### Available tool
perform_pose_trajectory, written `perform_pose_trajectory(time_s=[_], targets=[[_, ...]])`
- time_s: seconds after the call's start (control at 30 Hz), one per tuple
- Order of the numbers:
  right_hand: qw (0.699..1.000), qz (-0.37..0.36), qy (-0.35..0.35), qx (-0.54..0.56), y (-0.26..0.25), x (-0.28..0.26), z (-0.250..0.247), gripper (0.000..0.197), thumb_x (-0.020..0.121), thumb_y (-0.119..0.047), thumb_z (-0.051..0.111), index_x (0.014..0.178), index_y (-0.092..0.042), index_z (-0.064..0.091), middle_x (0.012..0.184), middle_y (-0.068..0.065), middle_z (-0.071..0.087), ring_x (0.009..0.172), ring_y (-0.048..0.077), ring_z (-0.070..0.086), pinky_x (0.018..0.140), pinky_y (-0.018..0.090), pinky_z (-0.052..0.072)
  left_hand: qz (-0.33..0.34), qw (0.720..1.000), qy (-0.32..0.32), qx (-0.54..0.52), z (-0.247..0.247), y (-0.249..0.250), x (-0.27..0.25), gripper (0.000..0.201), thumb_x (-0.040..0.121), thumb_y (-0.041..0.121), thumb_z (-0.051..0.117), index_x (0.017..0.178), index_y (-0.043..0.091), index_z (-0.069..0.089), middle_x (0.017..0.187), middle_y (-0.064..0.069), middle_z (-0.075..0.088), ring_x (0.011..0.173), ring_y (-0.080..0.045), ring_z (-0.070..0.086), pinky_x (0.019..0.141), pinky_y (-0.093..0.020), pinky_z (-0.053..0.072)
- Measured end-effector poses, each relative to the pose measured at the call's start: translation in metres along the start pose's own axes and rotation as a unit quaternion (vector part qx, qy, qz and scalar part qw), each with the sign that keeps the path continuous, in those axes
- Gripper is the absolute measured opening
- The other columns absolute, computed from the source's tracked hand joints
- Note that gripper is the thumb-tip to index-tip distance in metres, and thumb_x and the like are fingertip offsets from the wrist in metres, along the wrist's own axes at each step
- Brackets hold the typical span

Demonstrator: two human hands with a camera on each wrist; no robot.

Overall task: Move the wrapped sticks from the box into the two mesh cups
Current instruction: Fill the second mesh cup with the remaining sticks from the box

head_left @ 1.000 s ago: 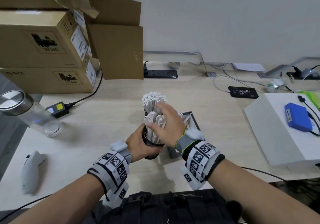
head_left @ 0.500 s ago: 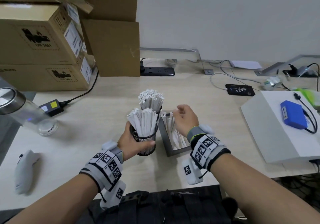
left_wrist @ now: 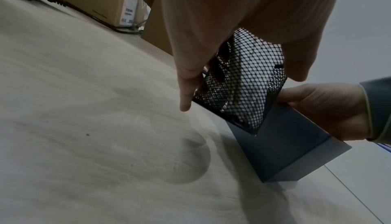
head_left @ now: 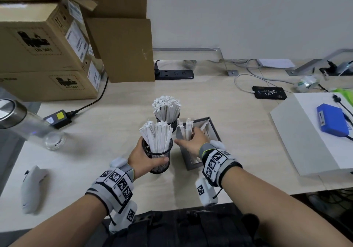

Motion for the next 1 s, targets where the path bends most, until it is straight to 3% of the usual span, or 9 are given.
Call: perform_pose_trajectory(time_s=[0.1,0.33,0.4,0.5,0.63,0.73,0.83,0.9,1.0], targets=[[0.999,0.01,-0.004,-0.037,-0.001,0.003,0.006,0.074,0.059,-0.072,0.068,0.109,-0.018,0.062,0.106,0.002,0.068,0.096,0.025,0.063,0.087,0.035,0.051,-0.002,1.0,0.004,0.009,-0.001,-0.001,-0.001,0.096,0.047,0.03,0.086,0.132,0.025,0.042,0.114,0.012,0.062,0.106,-0.01,0.059,0.092,-0.027,0.043],[0.994,0.015,0.043,-0.103,-0.004,-0.003,-0.006,0.073,0.066,-0.081,0.056,0.088,-0.011,0.054,0.084,0.008,0.064,0.078,0.029,0.062,0.067,0.033,0.049,-0.003,1.0,-0.008,0.005,0.004,-0.001,0.001,0.094,0.047,0.025,0.09,0.128,0.028,0.042,0.111,0.02,0.061,0.103,-0.002,0.059,0.091,-0.024,0.043],[0.994,0.007,0.061,-0.093,-0.005,-0.001,-0.016,0.068,0.075,-0.076,0.053,0.086,-0.009,0.058,0.082,0.009,0.064,0.08,0.03,0.063,0.067,0.032,0.049,-0.003,1.0,-0.008,0.007,0.004,0.0,0.002,0.094,0.051,0.019,0.093,0.131,0.026,0.042,0.112,0.018,0.06,0.104,-0.005,0.059,0.091,-0.023,0.041],[0.993,0.004,0.089,-0.083,-0.003,0.001,-0.034,0.068,0.081,-0.072,0.05,0.096,-0.007,0.063,0.091,0.008,0.065,0.092,0.031,0.064,0.076,0.031,0.047,0.002,1.0,-0.015,0.003,0.005,0.002,0.002,0.096,0.049,0.026,0.089,0.132,0.027,0.041,0.113,0.02,0.06,0.105,-0.001,0.058,0.092,-0.023,0.042],[0.992,-0.004,0.126,-0.019,-0.006,0.002,-0.056,0.058,0.079,-0.067,0.058,0.085,-0.01,0.066,0.093,0.01,0.072,0.087,0.031,0.066,0.077,0.033,0.052,-0.002,1.0,-0.024,0.011,0.007,0.003,0.004,0.095,0.048,0.03,0.087,0.131,0.025,0.042,0.115,0.017,0.061,0.105,-0.001,0.059,0.095,-0.026,0.044],[0.985,-0.007,0.173,0.016,-0.015,-0.005,-0.079,0.052,0.079,-0.064,0.062,0.07,-0.014,0.049,0.085,0.008,0.067,0.08,0.03,0.062,0.074,0.034,0.051,-0.001,0.999,-0.028,0.031,0.008,0.004,0.005,0.104,0.043,0.04,0.088,0.135,0.026,0.041,0.122,0.011,0.062,0.112,-0.01,0.06,0.099,-0.032,0.046],[0.976,-0.03,0.197,0.084,-0.029,-0.01,-0.1,0.053,0.08,-0.059,0.063,0.079,-0.006,0.065,0.067,-0.003,0.067,0.069,0.02,0.062,0.069,0.027,0.046,0.002,0.998,-0.031,0.048,0.008,0.007,0.006,0.105,0.039,0.048,0.087,0.133,0.027,0.043,0.12,0.01,0.063,0.111,-0.011,0.061,0.098,-0.033,0.048],[0.967,-0.063,0.199,0.149,-0.043,-0.016,-0.112,0.051,0.081,-0.054,0.064,0.075,-0.003,0.072,0.055,-0.006,0.067,0.056,0.015,0.061,0.065,0.026,0.047,0.006,0.998,-0.035,0.058,0.009,0.009,0.005,0.102,0.039,0.05,0.086,0.13,0.027,0.044,0.118,0.011,0.064,0.109,-0.011,0.062,0.097,-0.034,0.049],[0.943,-0.101,0.184,0.259,-0.068,-0.028,-0.12,0.042,0.083,-0.042,0.066,0.076,-0.001,0.066,0.057,0.002,0.07,0.053,0.023,0.061,0.054,0.029,0.054,0.006,0.996,-0.042,0.075,0.011,0.01,0.005,0.1,0.042,0.051,0.088,0.129,0.028,0.046,0.118,0.01,0.065,0.109,-0.013,0.061,0.096,-0.034,0.049]])
Point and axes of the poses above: each hand's wrist, its own x-axis towards the middle knuckle, its own z-axis out of the palm, y = z × x, the point moved 8 cm from there along x, towards the middle knuckle
